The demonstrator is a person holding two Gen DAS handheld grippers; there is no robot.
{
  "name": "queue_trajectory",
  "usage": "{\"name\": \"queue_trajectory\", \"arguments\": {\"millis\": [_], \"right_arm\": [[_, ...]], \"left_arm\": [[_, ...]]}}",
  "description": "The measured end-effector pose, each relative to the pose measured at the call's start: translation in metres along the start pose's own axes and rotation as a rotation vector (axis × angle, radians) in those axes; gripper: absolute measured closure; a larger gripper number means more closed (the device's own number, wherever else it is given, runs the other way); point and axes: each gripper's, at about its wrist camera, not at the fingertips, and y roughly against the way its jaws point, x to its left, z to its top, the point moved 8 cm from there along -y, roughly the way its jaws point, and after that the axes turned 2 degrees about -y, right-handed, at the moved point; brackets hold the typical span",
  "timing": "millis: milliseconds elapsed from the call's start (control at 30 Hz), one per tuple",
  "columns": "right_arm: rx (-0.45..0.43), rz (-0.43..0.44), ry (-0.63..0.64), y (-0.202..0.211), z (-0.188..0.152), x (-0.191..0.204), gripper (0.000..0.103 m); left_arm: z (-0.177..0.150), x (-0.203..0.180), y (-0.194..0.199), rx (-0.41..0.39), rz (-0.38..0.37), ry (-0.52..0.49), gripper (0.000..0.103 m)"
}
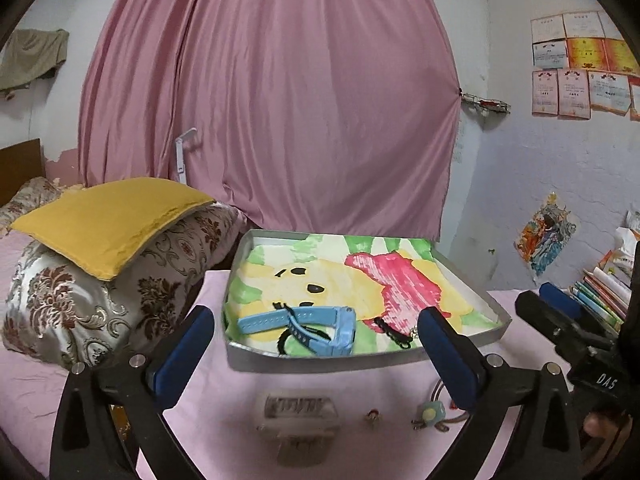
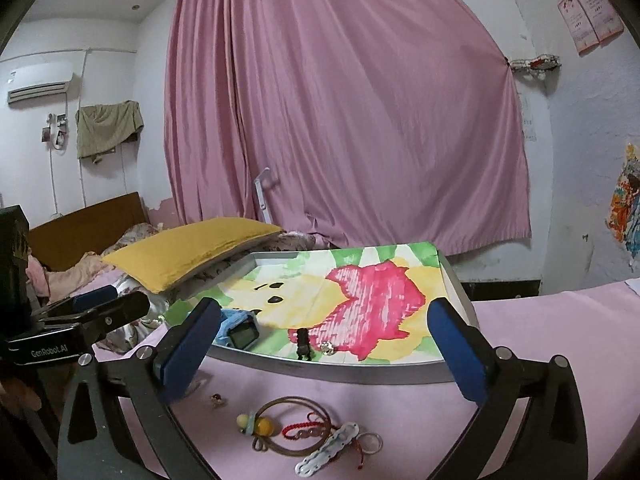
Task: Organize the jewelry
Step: 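Place the watch in the tray with left tool while right tool releases gold charm, then grasp the silver hair clip with left tool while right tool grasps bead keychain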
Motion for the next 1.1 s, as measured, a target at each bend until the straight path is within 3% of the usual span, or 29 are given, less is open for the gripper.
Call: {"name": "queue_trajectory", "arguments": {"millis": [267, 733, 900, 967, 1100], "right_arm": [[0.077, 0.039, 0.039, 0.012, -0.021, 0.007, 0.002], [0.311, 0.107, 0.086, -0.004, -0.058, 0.020, 0.003], [0.389, 0.155, 0.105, -0.016, -0.069, 0.029, 0.023], [0.421, 0.177, 0.117, -0.020, -0.074, 0.034, 0.037], [0.492, 0.226, 0.125, -0.031, -0.083, 0.042, 0.047]], "left_arm": [[-0.019, 0.001, 0.022, 0.013, 0.006, -0.037, 0.001], [-0.062, 0.009, 0.011, 0.217, 0.006, -0.061, 0.001], [-0.074, 0.015, -0.003, 0.307, 0.017, -0.053, 0.001], [-0.078, 0.017, -0.008, 0.332, 0.014, -0.048, 0.001], [-0.082, 0.021, -0.016, 0.356, 0.007, -0.026, 0.001]]}}
